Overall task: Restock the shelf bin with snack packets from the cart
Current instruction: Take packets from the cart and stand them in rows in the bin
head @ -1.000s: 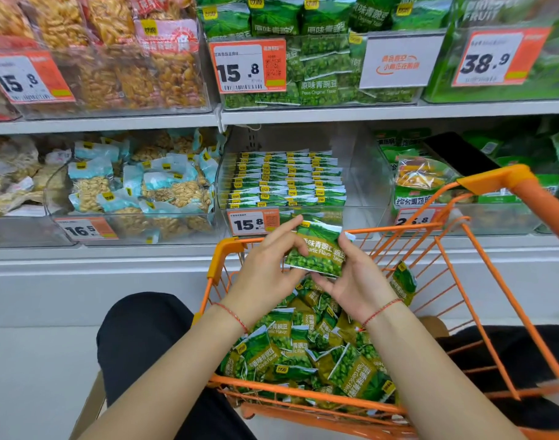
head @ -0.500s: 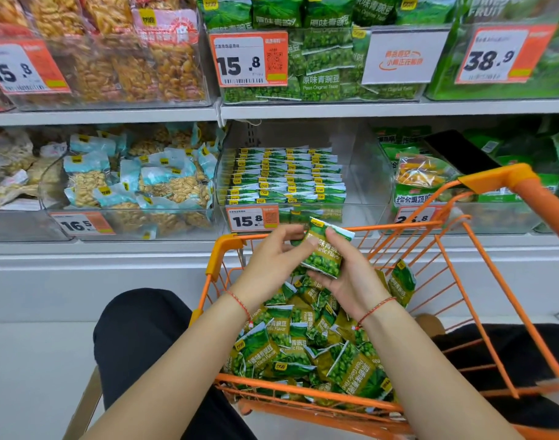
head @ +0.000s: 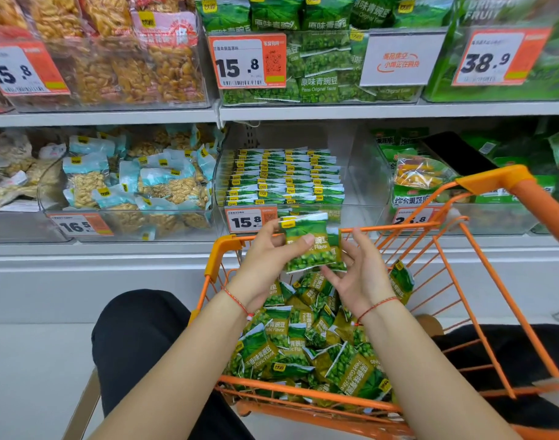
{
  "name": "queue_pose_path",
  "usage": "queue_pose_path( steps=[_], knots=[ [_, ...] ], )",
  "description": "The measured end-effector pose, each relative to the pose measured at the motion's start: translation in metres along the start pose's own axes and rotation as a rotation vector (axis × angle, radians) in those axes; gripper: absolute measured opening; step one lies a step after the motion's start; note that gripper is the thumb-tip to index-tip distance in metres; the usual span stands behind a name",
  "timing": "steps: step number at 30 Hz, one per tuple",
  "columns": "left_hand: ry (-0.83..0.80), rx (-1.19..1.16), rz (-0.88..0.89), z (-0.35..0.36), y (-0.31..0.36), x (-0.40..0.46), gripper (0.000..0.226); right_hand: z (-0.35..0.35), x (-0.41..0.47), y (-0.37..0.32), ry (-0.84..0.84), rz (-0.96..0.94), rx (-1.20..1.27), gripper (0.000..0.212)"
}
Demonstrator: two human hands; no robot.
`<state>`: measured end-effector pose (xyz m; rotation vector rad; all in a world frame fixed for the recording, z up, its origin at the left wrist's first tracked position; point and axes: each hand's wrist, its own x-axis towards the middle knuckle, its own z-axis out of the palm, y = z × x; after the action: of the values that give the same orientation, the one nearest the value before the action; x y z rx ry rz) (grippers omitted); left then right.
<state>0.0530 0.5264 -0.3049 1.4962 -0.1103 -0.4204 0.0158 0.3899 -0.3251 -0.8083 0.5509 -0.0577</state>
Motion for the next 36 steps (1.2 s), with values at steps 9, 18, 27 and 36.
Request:
queue_pose_path(
  steps=[9, 18, 27, 36],
  knots=[
    [-0.060, -0.228, -0.132, -0.007, -0.005, 0.001, 0.059, -0.005, 0.001, 0.000, 0.018, 0.106, 0.202, 0.023],
    [-0.052, 0.044, 0.036, -0.001, -0.005, 0.001, 0.090, 0.000, -0.002, -0.002, -0.025, 0.036, 0.009, 0.019],
    [-0.041, 0.449, 0.055, 0.001, 0.009, -0.001, 0.040, 0.012, -0.014, 0.003, -0.053, -0.229, -0.373, 0.057],
    [-0.014, 0.211, -0.092, 0.011, 0.006, -0.006, 0.071, 0.015, -0.017, 0.004, -0.131, -0.253, -0.368, 0.093]
  ],
)
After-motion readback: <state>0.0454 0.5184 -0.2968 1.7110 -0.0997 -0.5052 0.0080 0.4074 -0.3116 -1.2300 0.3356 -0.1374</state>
